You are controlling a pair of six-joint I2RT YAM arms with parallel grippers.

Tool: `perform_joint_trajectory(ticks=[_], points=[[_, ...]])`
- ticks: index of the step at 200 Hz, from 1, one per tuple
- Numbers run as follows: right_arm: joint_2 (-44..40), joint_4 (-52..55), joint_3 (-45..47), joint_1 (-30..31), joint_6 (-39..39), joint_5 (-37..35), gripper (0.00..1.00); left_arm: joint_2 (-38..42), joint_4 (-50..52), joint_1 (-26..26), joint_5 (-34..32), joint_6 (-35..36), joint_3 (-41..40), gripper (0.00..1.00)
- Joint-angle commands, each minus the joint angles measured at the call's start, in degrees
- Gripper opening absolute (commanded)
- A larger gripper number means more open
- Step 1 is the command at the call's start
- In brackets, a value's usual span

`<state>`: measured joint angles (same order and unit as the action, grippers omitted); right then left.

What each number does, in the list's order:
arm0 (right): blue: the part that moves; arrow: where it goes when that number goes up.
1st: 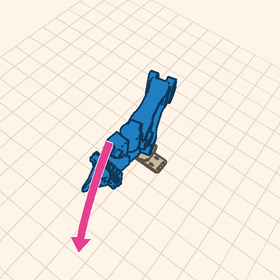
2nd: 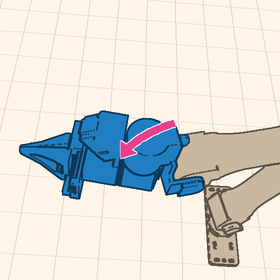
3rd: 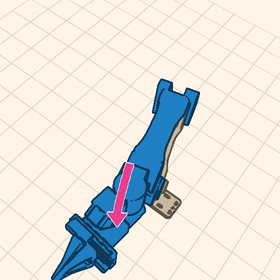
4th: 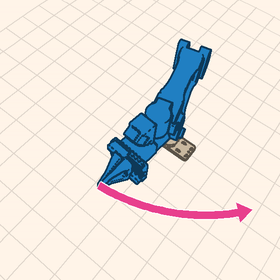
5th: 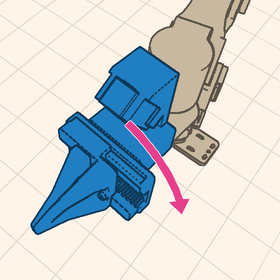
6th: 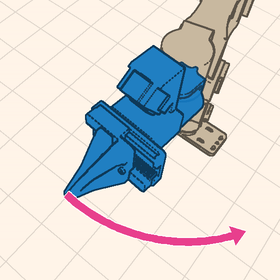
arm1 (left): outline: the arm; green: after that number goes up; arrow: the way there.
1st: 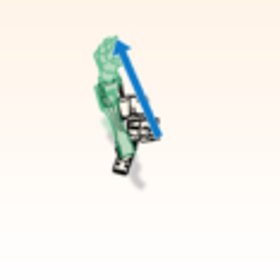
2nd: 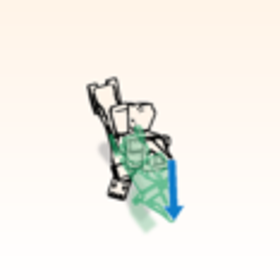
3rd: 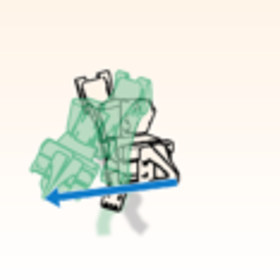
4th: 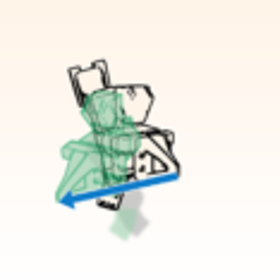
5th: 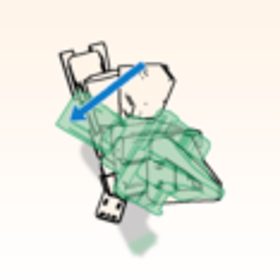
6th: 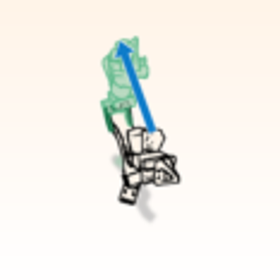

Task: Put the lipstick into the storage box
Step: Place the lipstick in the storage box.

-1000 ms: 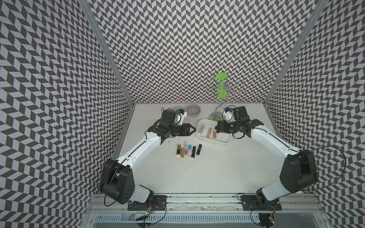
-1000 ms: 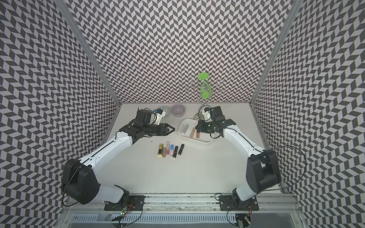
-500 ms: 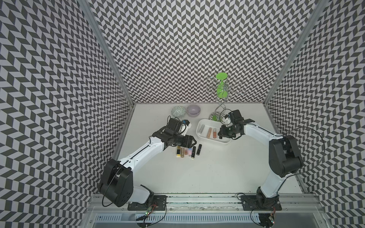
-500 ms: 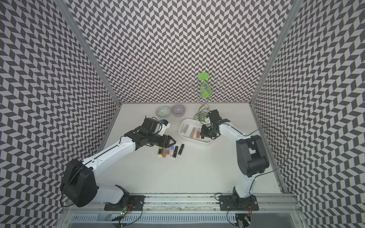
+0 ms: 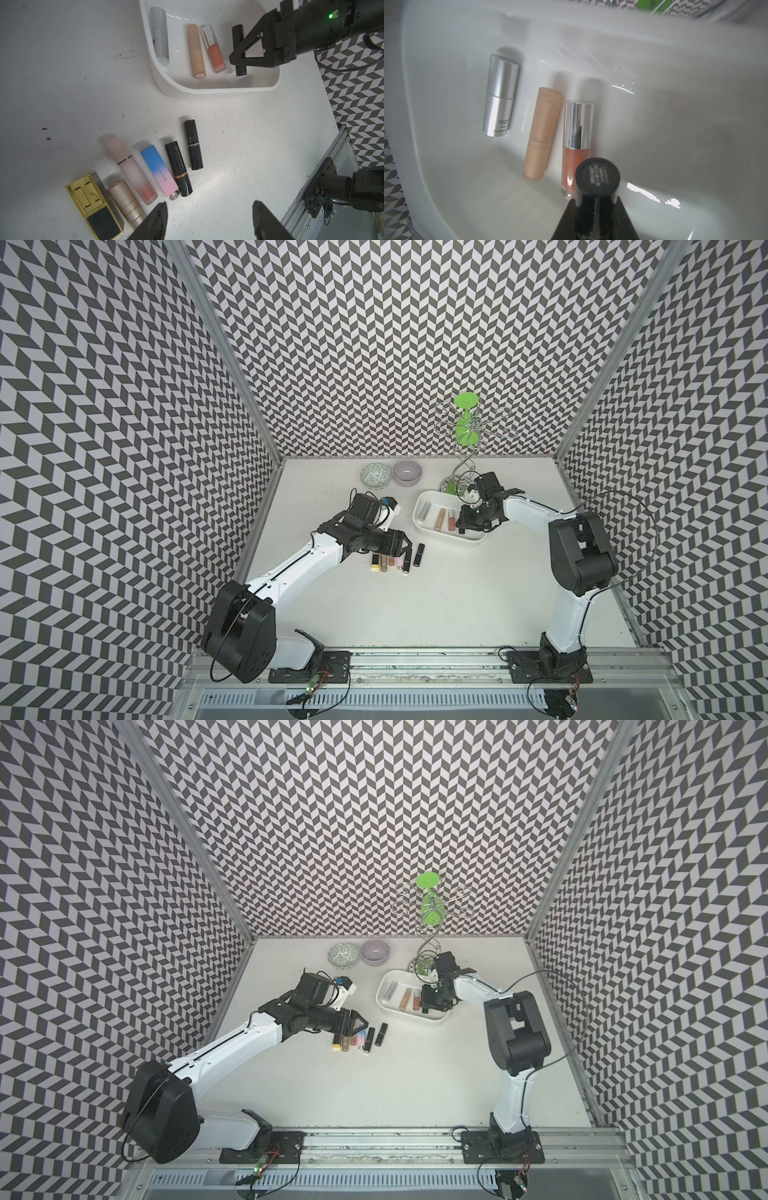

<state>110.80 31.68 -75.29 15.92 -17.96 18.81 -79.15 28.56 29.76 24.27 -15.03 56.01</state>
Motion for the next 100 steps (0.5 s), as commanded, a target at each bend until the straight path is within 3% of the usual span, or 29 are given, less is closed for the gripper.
perform_joint_trajectory(ticks=[1,48,100], points=[[1.90,-1.15,-1.74,-0.61,1.12,-0.53,0.16,-0.61,-1.14,-0.13,0.96,0.09,0.77,0.68],[4.70,-1.37,-4.03,-0.85,1.09,0.47,0.19,-0.86,-0.48,-0.54,0.79,0.26,1.21,0.69],[5.29,-2.45,-4.30,-0.82,0.13,2.00,0.30,-1.40,0.09,-1.13,1.17,0.89,1.32,0.69]])
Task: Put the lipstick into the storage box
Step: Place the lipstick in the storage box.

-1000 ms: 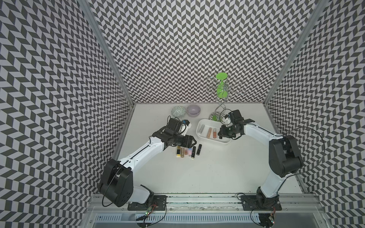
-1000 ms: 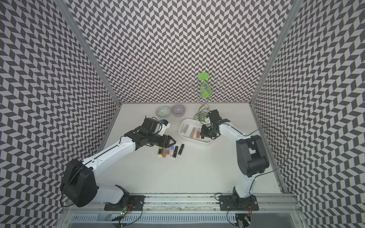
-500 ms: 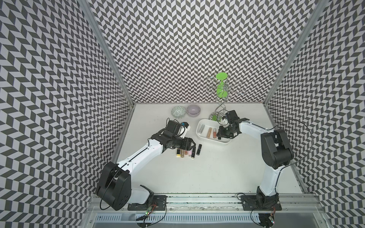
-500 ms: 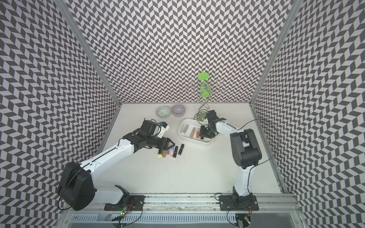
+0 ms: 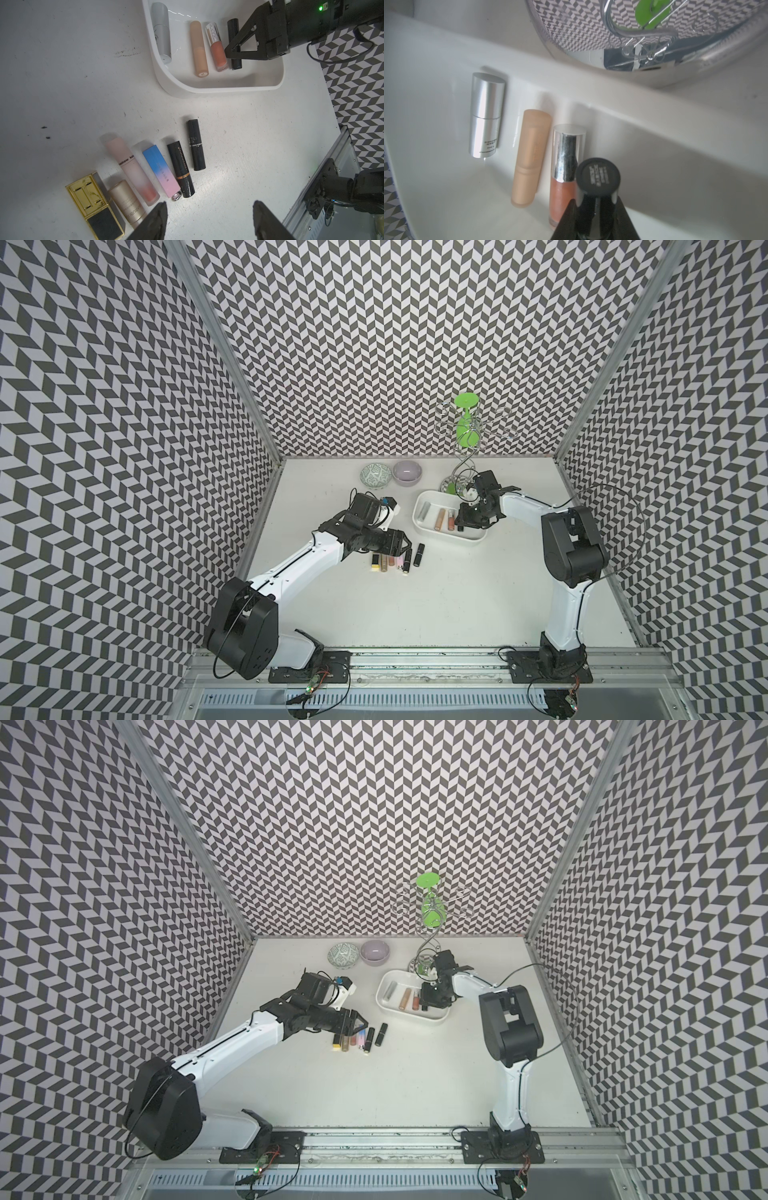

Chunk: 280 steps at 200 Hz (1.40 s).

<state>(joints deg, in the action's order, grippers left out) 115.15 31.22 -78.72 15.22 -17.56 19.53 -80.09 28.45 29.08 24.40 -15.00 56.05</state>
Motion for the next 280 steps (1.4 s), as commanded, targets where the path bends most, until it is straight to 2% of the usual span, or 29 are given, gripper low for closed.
perform_joint_trajectory(ticks=[1,39,135,157,189,226,280], points=[[0.86,-2.02,-0.85,-0.16,-0.27,1.29,0.30,-0.43,0.20,-0.48,1.02,0.90,1.26,0.69],[0.60,-3.22,-0.21,-0.12,-1.15,2.90,0.40,-0.45,0.33,-0.85,1.27,1.55,1.23,0.69],[-0.80,-6.50,-0.14,-0.08,-4.90,10.36,0.43,0.61,-0.67,-1.53,1.71,0.86,-0.42,0.69],[-2.04,-6.29,-0.25,-0.17,-5.11,9.69,0.44,0.76,-0.76,-1.56,1.56,0.73,-0.67,0.69],[-6.50,-4.67,0.08,-0.08,-4.86,5.62,0.50,0.81,-0.41,-1.49,-0.31,0.16,-1.54,0.69],[-13.40,-2.03,0.92,-0.02,-3.68,3.94,0.53,0.55,-1.21,-1.14,-1.45,-0.75,-3.70,0.69],[-23.61,1.35,6.17,0.19,-2.08,4.86,0.54,-2.69,-4.40,5.15,-2.98,-2.66,-2.25,0.68]])
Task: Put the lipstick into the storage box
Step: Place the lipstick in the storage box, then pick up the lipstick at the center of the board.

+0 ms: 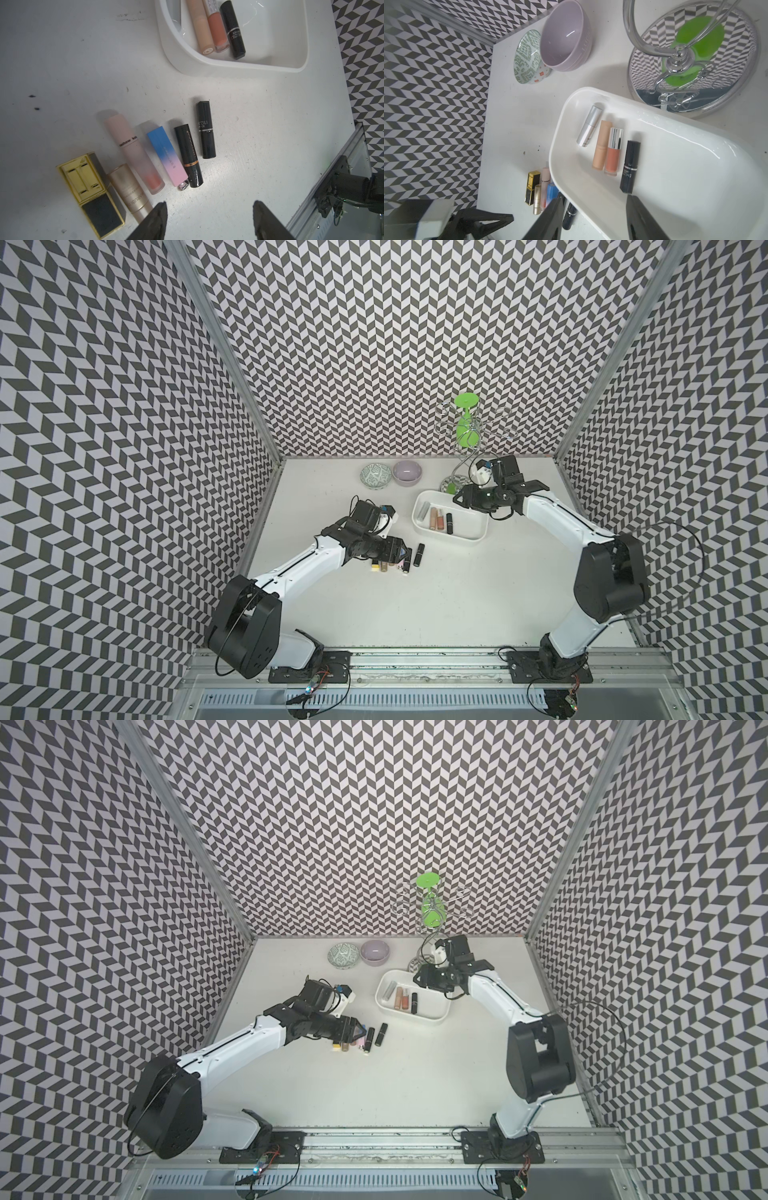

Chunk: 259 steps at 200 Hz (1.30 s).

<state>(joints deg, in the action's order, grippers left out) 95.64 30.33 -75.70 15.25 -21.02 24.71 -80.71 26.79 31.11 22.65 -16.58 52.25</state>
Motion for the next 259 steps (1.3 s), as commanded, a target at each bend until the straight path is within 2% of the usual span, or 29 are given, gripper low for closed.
perform_joint_trajectory(ticks=[1,61,79,149,259], points=[[-4.34,2.31,3.26,0.15,1.39,-0.30,0.54,-2.13,-2.81,3.23,-1.35,-1.08,1.59,0.68],[-14.64,3.56,11.00,0.05,2.25,0.03,0.54,-12.81,-1.12,10.03,-6.65,0.92,8.89,0.65],[-16.14,4.01,12.36,0.00,2.56,0.14,0.54,-15.91,0.41,10.76,-8.62,1.92,11.52,0.60],[-19.79,4.05,16.43,-0.16,2.43,0.77,0.54,-23.56,5.53,11.15,-16.23,3.97,18.25,0.54],[-20.37,3.82,17.51,-0.26,1.77,1.37,0.54,-29.74,6.50,12.01,-15.18,5.94,22.94,0.51]])
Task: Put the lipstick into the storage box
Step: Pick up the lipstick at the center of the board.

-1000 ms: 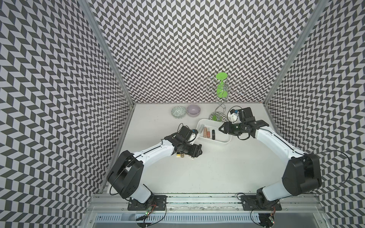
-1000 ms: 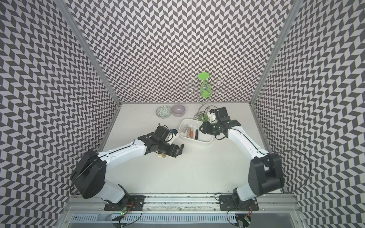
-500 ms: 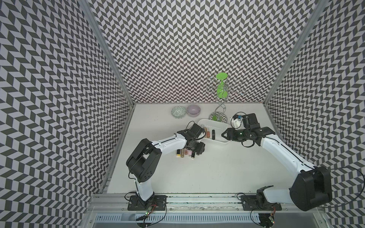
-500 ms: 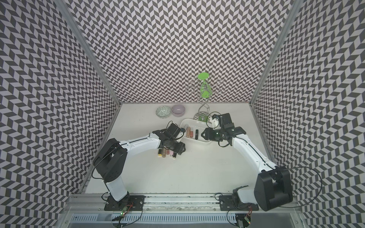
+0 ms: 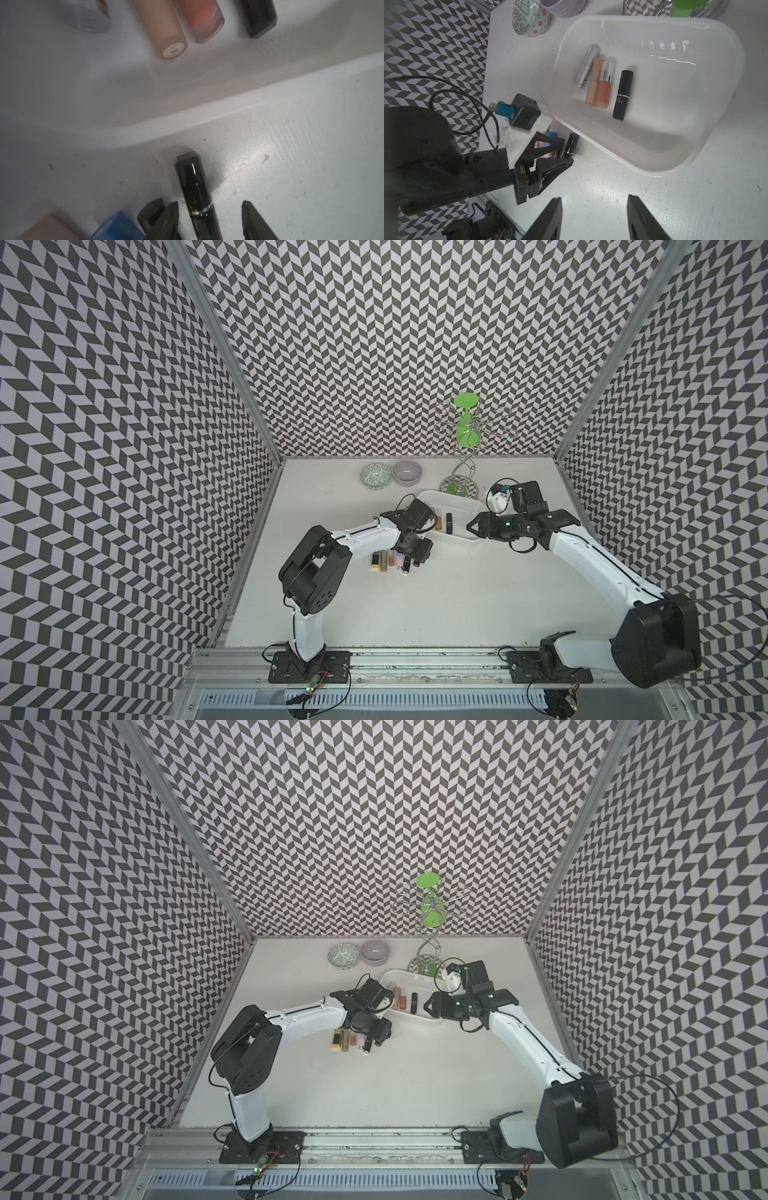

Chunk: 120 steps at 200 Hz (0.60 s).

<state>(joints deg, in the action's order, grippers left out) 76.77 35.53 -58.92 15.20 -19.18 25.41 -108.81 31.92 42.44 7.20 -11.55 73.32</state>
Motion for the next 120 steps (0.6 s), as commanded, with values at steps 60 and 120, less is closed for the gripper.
perform_joint_trajectory(ticks=[60,120], points=[[-1.85,-2.06,1.52,-0.26,-0.46,0.78,0.54,-3.03,2.48,1.01,-1.09,1.44,1.74,0.47],[-2.04,-2.31,1.35,-0.25,-0.97,1.30,0.54,-2.28,2.49,2.11,-3.30,1.70,-1.25,0.43]])
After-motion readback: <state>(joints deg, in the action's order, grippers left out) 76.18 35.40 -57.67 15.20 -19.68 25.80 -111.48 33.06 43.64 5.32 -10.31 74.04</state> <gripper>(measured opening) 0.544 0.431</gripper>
